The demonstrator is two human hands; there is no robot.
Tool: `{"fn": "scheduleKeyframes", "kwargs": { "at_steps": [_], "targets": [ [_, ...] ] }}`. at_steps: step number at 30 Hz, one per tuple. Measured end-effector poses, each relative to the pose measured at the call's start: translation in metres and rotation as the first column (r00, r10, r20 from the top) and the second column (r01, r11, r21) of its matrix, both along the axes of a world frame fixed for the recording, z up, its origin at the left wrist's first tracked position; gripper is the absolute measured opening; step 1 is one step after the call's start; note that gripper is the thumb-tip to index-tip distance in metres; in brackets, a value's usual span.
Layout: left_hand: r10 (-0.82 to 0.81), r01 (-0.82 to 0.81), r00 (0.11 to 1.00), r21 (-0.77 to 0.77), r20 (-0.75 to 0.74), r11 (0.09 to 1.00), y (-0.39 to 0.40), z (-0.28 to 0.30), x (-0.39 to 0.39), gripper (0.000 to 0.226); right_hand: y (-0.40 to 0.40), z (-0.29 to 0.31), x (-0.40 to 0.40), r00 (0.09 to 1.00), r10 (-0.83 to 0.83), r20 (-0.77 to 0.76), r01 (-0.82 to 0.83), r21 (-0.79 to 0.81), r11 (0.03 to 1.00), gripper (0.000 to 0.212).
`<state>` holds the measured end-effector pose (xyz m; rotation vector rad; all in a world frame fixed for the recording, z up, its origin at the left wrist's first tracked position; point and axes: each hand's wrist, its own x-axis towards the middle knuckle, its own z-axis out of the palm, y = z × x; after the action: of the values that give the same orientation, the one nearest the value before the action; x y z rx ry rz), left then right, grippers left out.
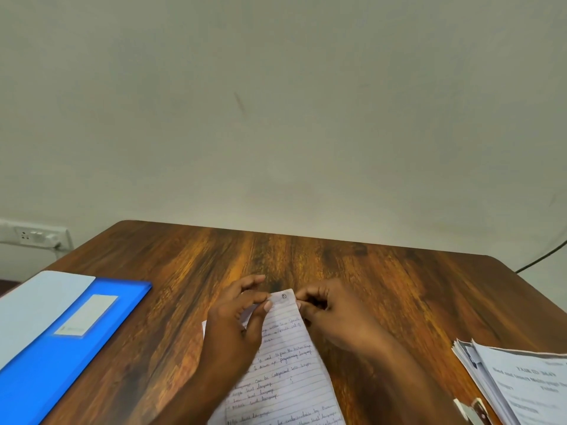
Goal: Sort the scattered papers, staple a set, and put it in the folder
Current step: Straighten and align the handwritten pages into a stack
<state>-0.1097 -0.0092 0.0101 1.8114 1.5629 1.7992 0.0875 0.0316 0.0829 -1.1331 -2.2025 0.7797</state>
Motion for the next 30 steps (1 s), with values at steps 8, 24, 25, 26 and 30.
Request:
{"fn": "scheduleKeyframes", "kwargs": {
  "at_steps": [8, 24, 25, 26, 30],
  "targets": [
    [0.018, -0.015, 0.998, 0.059, -0.056, 0.998, 0.0, 0.001, 0.002, 0.01, 0.004, -0.003, 0.001, 0.998, 0.041, -0.038, -0.041, -0.019, 0.999, 0.02],
    [0.037, -0.037, 0.999, 0.018, 0.017, 0.999, -0.006, 0.005, 0.009, 0.011, -0.004, -0.006, -0.01, 0.997, -0.075, 0.029, 0.07, 0.123, 0.99, 0.007],
    [0.036, -0.036, 0.999, 0.009, 0.032, 0.999, -0.007, 0.007, 0.01, 0.011, -0.004, -0.006, -0.01, 0.996, -0.081, 0.023, 0.078, 0.121, 0.99, 0.008],
    [0.04, -0.04, 0.998, -0.008, 0.051, 0.999, -0.008, 0.008, 0.01, 0.012, -0.004, -0.006, -0.009, 0.996, -0.088, 0.013, 0.086, 0.116, 0.989, 0.009],
    [0.068, -0.06, 0.993, -0.085, 0.099, 0.995, -0.012, 0.013, 0.006, 0.026, -0.002, -0.001, -0.003, 0.991, -0.125, -0.036, 0.128, 0.075, 0.989, 0.008]
  ]
}}
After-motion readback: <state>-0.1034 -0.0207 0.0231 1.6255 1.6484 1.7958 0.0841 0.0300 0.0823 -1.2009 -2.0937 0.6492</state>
